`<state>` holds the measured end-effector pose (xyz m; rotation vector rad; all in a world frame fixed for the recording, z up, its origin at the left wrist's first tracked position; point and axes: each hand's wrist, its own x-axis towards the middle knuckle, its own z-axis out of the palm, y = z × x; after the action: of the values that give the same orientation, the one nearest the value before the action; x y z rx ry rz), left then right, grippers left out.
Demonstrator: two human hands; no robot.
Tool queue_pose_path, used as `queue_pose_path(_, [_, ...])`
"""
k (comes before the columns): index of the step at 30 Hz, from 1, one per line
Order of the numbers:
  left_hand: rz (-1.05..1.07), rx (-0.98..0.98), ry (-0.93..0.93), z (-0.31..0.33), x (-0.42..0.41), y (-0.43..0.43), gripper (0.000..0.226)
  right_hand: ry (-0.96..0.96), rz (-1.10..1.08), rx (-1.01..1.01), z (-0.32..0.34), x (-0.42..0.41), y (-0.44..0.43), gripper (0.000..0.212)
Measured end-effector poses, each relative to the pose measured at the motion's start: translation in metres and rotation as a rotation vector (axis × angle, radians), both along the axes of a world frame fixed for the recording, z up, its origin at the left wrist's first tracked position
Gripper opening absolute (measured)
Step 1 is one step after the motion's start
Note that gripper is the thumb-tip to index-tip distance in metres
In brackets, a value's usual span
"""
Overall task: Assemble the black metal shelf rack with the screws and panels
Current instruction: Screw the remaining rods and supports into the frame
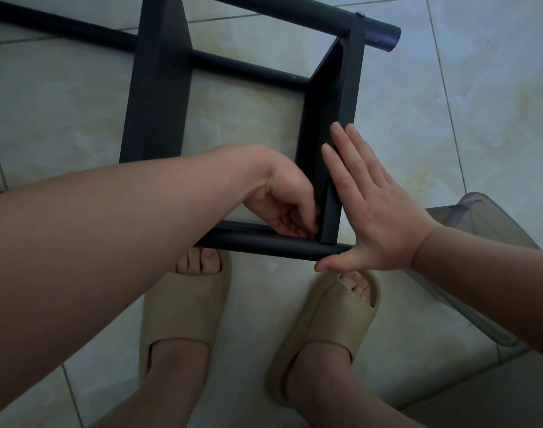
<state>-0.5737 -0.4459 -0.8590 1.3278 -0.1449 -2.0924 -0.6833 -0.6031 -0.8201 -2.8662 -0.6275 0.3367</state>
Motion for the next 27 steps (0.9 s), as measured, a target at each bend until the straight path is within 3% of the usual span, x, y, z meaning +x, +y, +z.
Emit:
queue_pose_path(3, [-0.018,-0.008,0.054,0.0011,0.0008,0.0031,0.014,-0.001,0.002,-0.001,-0.0004,0.0000,-0.0001,0.137])
queue_pose_path(7, [-0.085,-0.008,-0.049,0.0016,0.0007,-0.0027,0.014,-0.003,0.003,-0.005,-0.0001,0.0000,-0.0003,0.137])
queue_pose_path(19, [0.050,-0.044,0.041,-0.0030,-0.0042,0.0055,0.020,0.002,0.002,0.000,-0.0009,0.0002,-0.0005,0.137])
queue_pose_path(27, [-0.031,-0.030,-0.079,0.0004,-0.0024,-0.0027,0.015,0.002,0.005,-0.003,-0.0002,-0.0001,-0.0003,0.137])
